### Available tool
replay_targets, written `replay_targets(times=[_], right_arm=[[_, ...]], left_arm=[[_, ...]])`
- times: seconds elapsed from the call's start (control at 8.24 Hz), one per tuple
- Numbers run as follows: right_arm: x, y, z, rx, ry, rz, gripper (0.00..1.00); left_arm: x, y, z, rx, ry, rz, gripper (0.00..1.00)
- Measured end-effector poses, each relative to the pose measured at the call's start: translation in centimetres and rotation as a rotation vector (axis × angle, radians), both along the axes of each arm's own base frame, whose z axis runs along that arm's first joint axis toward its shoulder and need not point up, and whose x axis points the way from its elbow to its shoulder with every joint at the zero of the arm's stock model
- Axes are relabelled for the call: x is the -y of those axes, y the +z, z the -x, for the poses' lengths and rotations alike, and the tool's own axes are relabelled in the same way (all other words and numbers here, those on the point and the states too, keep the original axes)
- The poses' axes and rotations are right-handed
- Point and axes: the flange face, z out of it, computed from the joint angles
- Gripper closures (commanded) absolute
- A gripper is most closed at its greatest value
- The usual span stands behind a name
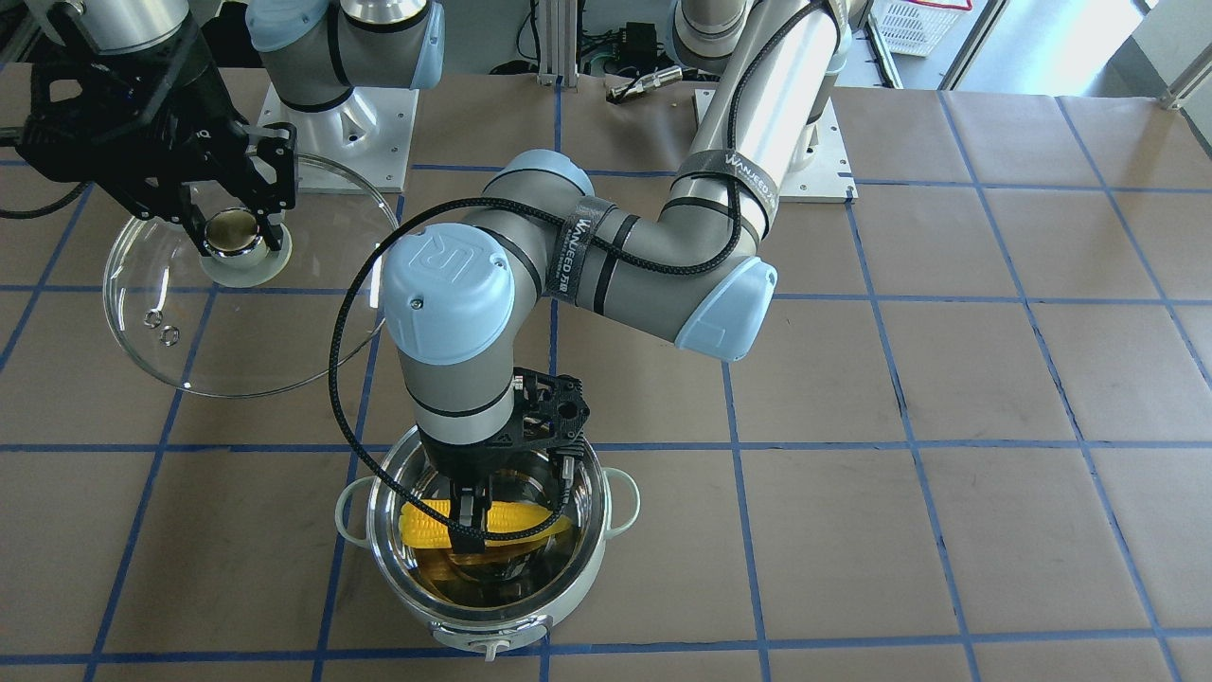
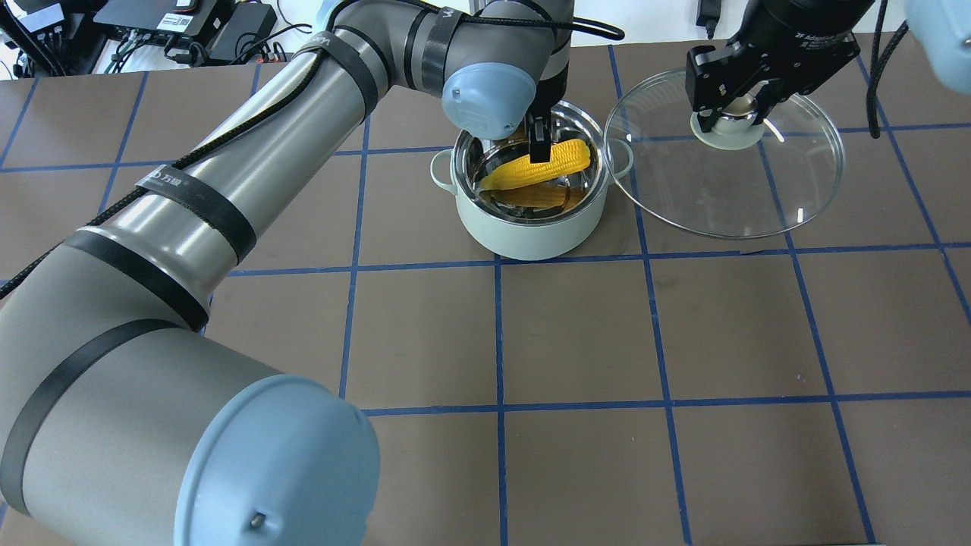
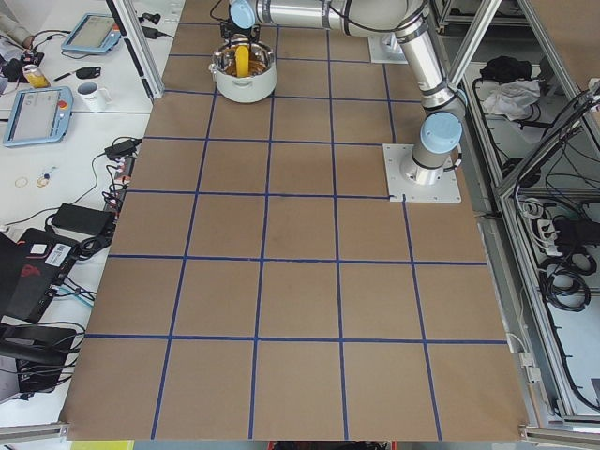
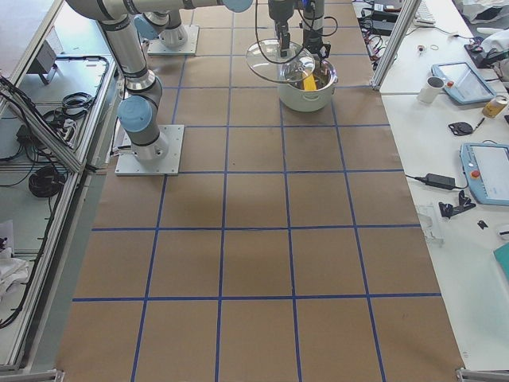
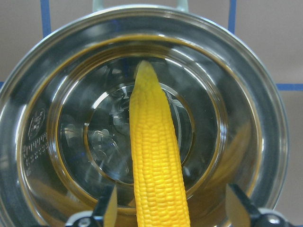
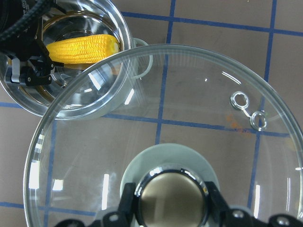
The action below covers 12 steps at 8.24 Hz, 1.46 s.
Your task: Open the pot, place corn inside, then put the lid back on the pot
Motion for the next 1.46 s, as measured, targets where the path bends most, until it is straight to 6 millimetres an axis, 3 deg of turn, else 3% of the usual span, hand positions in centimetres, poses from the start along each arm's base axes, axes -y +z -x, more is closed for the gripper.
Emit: replay_targets(times=[0.36, 0.73, 0.97, 1.21, 1.46], right_arm=[[0.0, 0.0, 0.0, -0.001, 0.001, 0.0, 0.85], [0.4, 0.0, 0.2, -0.007, 0.026, 0.012, 0.85], [2.2, -0.9, 0.0, 0.014, 0.026, 0.045, 0.84], [4.7, -2.6, -1.8, 0.047, 0.003, 0.085, 0.85], [6.8, -5.9, -7.6, 0.077, -0.039, 0.111, 0.85]], left_arm=[[-0.5, 2.3, -0.5, 0.013, -0.029, 0.021, 0.0], [-2.5, 6.9, -1.9, 0.028, -0.11, 0.006, 0.0], [-3.6, 9.6, -3.7, 0.045, -0.17, -0.019, 0.0], [-4.6, 11.4, -8.1, 0.071, -0.217, -0.086, 0.0], [-5.9, 12.3, -15.6, 0.073, -0.289, -0.137, 0.0]])
